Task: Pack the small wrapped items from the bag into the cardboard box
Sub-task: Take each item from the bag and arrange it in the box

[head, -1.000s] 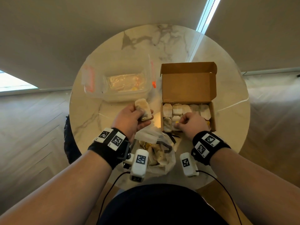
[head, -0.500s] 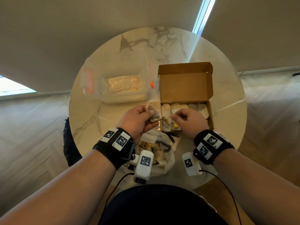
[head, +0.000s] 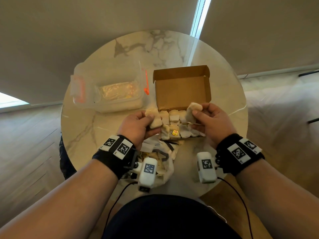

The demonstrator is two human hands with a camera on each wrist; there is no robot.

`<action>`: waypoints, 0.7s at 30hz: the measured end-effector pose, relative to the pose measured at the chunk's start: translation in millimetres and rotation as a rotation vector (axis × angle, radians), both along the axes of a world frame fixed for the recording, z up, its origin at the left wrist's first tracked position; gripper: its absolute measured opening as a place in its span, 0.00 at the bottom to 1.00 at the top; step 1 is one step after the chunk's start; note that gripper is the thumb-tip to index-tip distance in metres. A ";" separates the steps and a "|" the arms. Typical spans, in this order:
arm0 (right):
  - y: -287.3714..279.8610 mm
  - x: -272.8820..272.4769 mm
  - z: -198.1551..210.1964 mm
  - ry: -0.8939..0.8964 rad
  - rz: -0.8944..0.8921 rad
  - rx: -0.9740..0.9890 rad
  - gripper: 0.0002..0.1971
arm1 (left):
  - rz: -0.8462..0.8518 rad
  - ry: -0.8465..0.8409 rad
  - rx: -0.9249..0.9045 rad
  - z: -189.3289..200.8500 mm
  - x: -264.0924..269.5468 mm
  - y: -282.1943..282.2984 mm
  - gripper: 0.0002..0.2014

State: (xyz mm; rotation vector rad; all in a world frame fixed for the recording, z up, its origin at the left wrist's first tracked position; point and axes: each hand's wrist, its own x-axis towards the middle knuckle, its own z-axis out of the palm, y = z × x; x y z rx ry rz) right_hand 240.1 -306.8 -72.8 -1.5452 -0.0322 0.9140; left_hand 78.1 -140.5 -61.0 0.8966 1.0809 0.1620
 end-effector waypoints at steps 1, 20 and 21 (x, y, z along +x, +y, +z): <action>-5.8 5.8 -2.4 -0.038 -0.016 -0.032 0.05 | 0.018 0.005 0.002 -0.2 -0.1 0.7 0.06; 11.5 4.4 -67.9 -0.668 0.580 -0.620 0.13 | 0.114 0.007 0.080 9.4 -4.9 -6.5 0.06; 12.4 3.2 -67.3 -0.691 0.601 -0.628 0.13 | 0.116 0.008 0.082 10.8 -5.8 -7.2 0.06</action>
